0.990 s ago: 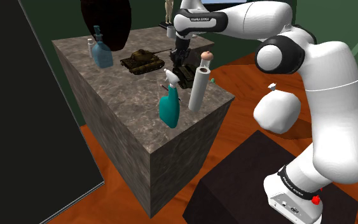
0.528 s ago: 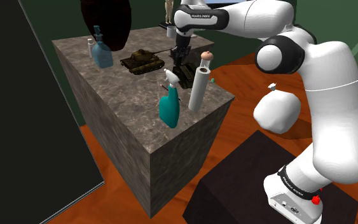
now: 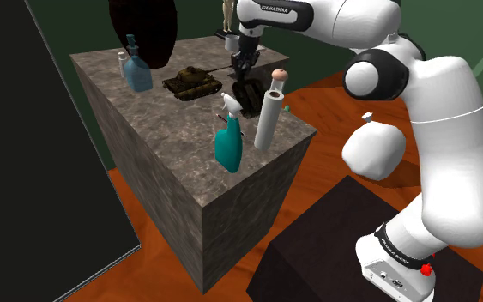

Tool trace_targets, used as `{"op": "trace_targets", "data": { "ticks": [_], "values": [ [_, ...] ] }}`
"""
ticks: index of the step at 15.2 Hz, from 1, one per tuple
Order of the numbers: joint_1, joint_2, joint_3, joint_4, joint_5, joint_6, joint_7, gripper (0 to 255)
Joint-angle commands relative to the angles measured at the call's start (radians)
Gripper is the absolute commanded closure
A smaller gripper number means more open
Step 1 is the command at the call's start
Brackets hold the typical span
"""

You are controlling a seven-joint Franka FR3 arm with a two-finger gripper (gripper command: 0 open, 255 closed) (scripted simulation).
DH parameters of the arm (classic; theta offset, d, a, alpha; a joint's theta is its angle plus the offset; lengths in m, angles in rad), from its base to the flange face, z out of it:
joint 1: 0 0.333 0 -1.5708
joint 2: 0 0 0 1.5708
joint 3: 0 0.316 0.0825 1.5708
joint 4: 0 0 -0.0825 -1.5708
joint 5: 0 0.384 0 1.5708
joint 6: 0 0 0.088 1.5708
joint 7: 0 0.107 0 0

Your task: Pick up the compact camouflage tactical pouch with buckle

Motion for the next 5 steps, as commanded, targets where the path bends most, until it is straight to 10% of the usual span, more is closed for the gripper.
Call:
{"op": "trace_targets", "data": {
  "ticks": [1,5],
  "values": [
    [0.0,0.005,0.0,0.039,0.0,-0.031,0.002,255],
    [-0.002,0.019,0.0,0.092,0.0,-0.071,0.004,255]
  ]
}}
